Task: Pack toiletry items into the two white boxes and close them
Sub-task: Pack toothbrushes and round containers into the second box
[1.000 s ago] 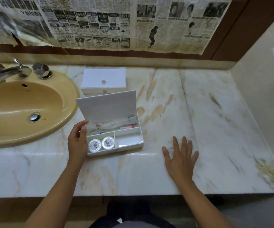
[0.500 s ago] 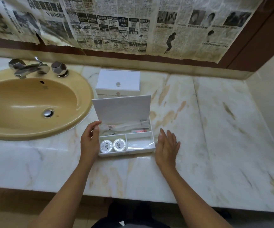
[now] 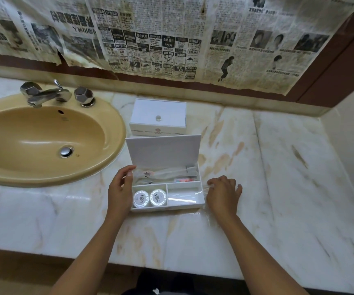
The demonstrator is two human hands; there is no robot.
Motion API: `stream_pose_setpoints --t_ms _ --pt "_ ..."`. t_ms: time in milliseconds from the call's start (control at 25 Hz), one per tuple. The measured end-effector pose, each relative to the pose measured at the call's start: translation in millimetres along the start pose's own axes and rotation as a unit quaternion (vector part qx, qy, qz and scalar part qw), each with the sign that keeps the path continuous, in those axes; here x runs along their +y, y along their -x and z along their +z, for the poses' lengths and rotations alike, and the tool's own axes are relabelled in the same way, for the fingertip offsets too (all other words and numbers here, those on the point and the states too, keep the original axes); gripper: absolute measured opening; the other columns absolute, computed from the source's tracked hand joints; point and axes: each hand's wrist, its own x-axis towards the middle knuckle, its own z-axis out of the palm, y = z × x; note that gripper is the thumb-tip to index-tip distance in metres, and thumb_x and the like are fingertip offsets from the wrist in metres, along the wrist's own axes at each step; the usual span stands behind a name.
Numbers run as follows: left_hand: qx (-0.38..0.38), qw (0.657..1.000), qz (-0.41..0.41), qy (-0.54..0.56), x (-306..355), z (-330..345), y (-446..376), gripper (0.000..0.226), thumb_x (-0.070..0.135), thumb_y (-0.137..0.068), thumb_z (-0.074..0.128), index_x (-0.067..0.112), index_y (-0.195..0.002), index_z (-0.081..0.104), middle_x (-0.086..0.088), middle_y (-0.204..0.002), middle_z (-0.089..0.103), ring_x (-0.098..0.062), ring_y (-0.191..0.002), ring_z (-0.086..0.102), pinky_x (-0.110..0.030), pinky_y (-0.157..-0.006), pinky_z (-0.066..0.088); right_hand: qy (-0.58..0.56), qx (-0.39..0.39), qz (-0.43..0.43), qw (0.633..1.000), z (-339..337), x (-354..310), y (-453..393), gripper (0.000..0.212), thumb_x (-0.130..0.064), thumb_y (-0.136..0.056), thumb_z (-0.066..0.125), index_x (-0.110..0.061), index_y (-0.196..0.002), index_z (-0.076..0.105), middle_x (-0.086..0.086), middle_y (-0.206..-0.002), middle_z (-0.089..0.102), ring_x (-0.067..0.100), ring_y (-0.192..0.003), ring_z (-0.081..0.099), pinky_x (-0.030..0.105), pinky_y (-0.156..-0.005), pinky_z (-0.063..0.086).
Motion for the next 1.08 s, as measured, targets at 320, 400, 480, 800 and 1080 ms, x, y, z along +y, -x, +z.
stream_pose_setpoints --t_ms 320,400,480,800,1080 --pt "0.003 1.0 0.001 -0.002 1.0 -0.5 1.0 0.025 0.009 -0.102 0.045 0.021 -0.107 0.066 0.01 -0.107 0.066 0.014 -0.09 0.056 -0.003 -0.078 0.04 -0.032 0.077 0.0 0.996 -14.7 -3.1 -2.2 0.023 -0.015 -0.097 0.049 -0.021 -0.108 0.068 0.003 -0.105 0.067 0.024 -0.104 0.051 0.035 -0.082 0.026" --pt "0.004 1.0 -0.003 -0.001 2.3 0.1 1.4 0.024 0.009 -0.102 0.045 0.021 -0.108 0.066 0.011 -0.106 0.066 0.014 -0.087 0.056 -0.003 -0.076 0.041 -0.062 0.124 -0.004 0.99 -22.5 -7.7 -3.7 0.018 -0.015 -0.097 0.052 -0.017 -0.103 0.069 0.004 -0.098 0.069 0.025 -0.096 0.054 0.034 -0.076 0.026" --pt "0.004 1.0 -0.007 0.001 2.6 0.6 1.2 0.025 0.01 -0.102 0.045 0.023 -0.107 0.066 0.012 -0.106 0.066 0.014 -0.087 0.056 -0.003 -0.077 0.041 -0.1 0.156 -0.03 0.982 -34.2 -17.1 -2.1 0.014 -0.015 -0.095 0.056 -0.015 -0.101 0.069 0.004 -0.096 0.069 0.025 -0.091 0.056 0.034 -0.076 0.034" --pt "0.004 1.0 -0.014 0.009 6.7 0.2 2.3 0.03 0.01 -0.102 0.045 0.034 -0.101 0.064 0.017 -0.106 0.065 0.016 -0.089 0.056 -0.001 -0.076 0.039 0.029 -0.065 -0.199 0.977 -54.2 -75.6 33.1 0.025 -0.002 -0.085 0.051 -0.015 -0.097 0.069 0.003 -0.098 0.065 0.025 -0.091 0.063 0.024 -0.067 0.037" --pt "0.004 1.0 -0.014 0.013 5.7 -0.9 3.1 0.031 0.012 -0.102 0.046 0.037 -0.1 0.064 0.033 -0.093 0.064 0.009 -0.081 0.055 -0.004 -0.073 0.041 0.087 -0.105 -0.187 0.973 -40.3 -87.1 29.8 0.024 0.004 -0.086 0.051 -0.005 -0.106 0.061 0.013 -0.106 0.065 0.029 -0.099 0.061 0.029 -0.079 0.045"
